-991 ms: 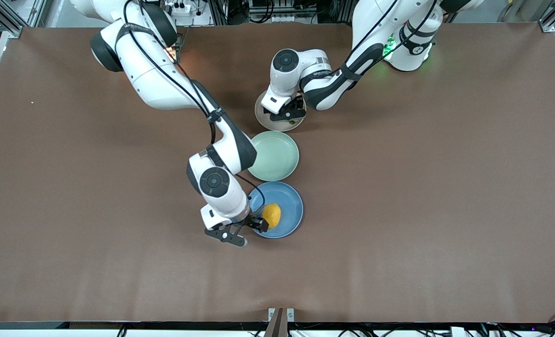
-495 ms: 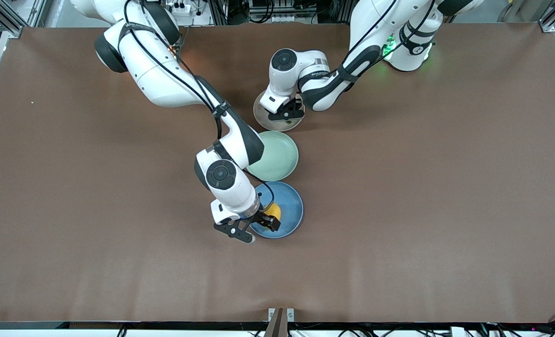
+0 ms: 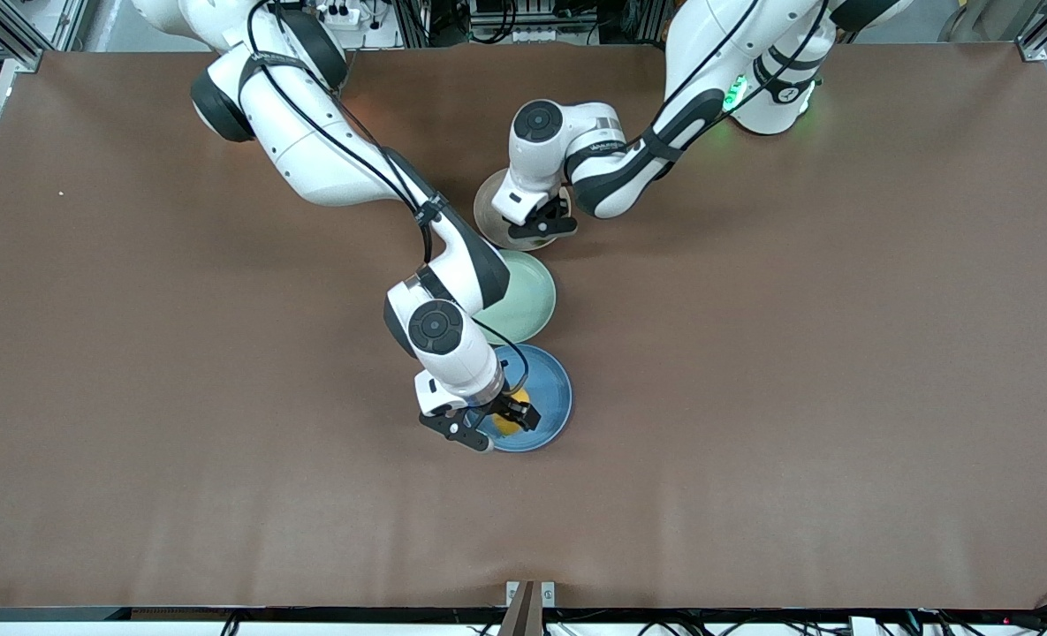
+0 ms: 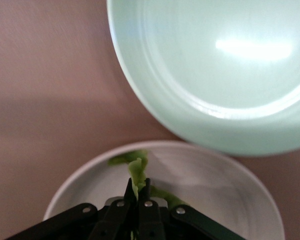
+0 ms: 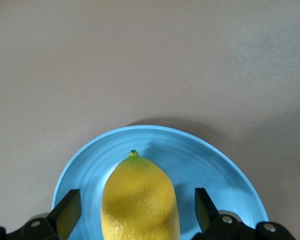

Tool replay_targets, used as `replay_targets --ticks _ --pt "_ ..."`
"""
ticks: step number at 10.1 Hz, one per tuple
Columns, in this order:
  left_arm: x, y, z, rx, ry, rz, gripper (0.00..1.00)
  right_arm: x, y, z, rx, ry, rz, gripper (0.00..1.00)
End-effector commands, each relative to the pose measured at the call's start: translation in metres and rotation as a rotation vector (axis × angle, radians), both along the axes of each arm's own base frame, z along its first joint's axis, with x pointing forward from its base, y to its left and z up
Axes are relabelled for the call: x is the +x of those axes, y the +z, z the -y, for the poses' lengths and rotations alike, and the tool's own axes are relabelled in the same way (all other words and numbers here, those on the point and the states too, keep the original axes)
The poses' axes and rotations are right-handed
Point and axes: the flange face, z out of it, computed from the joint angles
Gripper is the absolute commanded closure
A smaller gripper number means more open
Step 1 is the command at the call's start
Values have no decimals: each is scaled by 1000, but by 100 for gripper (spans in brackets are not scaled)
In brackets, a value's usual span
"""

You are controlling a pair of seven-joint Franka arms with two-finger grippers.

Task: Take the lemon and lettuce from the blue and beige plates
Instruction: 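Lift the lettuce with the left gripper while the right gripper lifts the lemon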

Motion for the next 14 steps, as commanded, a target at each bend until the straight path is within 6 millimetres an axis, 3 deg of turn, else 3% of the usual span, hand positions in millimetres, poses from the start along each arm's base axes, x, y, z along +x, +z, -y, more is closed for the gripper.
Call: replay_targets --ticks 1,2,4,8,9,10,12,14 --pt "18 42 -9 41 -5 87 100 1 -1 -7 3 -27 14 0" --pt "32 59 -16 47 -5 113 100 0 -1 -8 3 -25 14 6" --pt "52 87 -30 68 -43 143 100 0 -2 -7 3 -29 12 34" --pt "105 113 -72 60 -97 167 100 1 -2 -4 12 -40 -7 71" --pt "123 121 -88 53 -115 165 100 5 18 -2 16 -38 15 84" --pt "140 131 -99 40 -136 168 100 10 29 9 1 -45 -15 87" --pt "180 152 -134 32 -175 148 100 27 68 51 -2 -1 -91 100" --pt "228 166 -181 -10 -214 123 100 48 111 98 39 -42 -106 100"
